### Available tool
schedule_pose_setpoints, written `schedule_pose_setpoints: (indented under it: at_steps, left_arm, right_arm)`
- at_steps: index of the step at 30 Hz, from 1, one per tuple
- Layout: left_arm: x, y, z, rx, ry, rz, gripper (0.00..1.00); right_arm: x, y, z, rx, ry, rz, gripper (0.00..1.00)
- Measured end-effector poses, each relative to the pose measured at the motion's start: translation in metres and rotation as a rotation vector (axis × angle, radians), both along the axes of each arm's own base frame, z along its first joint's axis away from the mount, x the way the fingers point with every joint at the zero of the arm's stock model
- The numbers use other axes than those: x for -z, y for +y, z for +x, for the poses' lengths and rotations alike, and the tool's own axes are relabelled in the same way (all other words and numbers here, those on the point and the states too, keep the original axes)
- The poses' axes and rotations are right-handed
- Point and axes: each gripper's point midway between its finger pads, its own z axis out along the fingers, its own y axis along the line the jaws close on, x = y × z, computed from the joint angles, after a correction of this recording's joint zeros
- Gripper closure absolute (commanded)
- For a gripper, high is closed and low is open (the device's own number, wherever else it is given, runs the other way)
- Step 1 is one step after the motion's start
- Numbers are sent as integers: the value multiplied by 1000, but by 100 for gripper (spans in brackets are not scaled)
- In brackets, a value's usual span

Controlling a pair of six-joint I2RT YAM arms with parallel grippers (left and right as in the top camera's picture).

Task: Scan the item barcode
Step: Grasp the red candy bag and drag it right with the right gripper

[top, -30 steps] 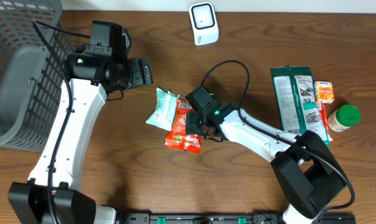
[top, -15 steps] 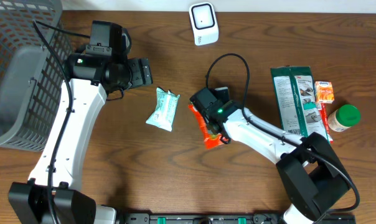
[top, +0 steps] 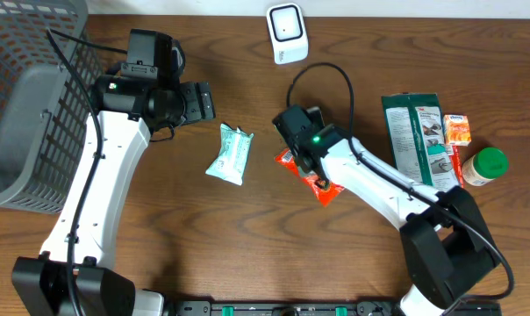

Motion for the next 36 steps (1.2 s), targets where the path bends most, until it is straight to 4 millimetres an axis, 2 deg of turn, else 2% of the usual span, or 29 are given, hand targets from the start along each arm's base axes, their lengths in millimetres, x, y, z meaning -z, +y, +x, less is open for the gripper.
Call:
schedule_pose_setpoints:
  at_steps: [2, 6, 10, 14, 18, 20, 21, 26, 29, 30, 33, 36]
  left_arm:
    - [0, 0, 0, 0, 0, 0, 11]
    - [0, 0, 0, 0, 0, 0, 11]
    - [0, 0, 0, 0, 0, 0, 11]
    - [0, 0, 0, 0, 0, 0, 11]
    - [0, 0, 0, 0, 0, 0, 11]
    - [0, 0, 0, 0, 0, 0, 11]
    - [0, 0, 0, 0, 0, 0, 11]
    - [0, 0, 0, 0, 0, 0, 11]
    - [0, 0, 0, 0, 0, 0, 11]
    - [0, 0, 0, 0, 0, 0, 11]
    - [0, 0, 0, 0, 0, 0, 11]
    - [0, 0, 0, 0, 0, 0, 11]
  right_arm:
    - [-10, 8, 5, -5, -27, 42, 98]
    - [-18, 24, 12, -4, -55, 143, 99]
    - [-12, 38, 14, -7, -64, 224, 98]
    - [9, 37, 6, 29, -24, 242, 99]
    - [41, 33, -8, 59, 61, 224, 99]
    - [46, 34, -10, 59, 76, 225, 98]
    - [46, 35, -11, 54, 83, 229, 97]
    - [46, 30, -31, -31, 179, 189, 75]
    - [35, 23, -42, -90, 222, 166, 52]
    - [28, 20, -43, -99, 218, 167, 49]
    - [-3, 13, -35, -75, 167, 213, 54]
    - [-17, 5, -33, -17, 151, 250, 55]
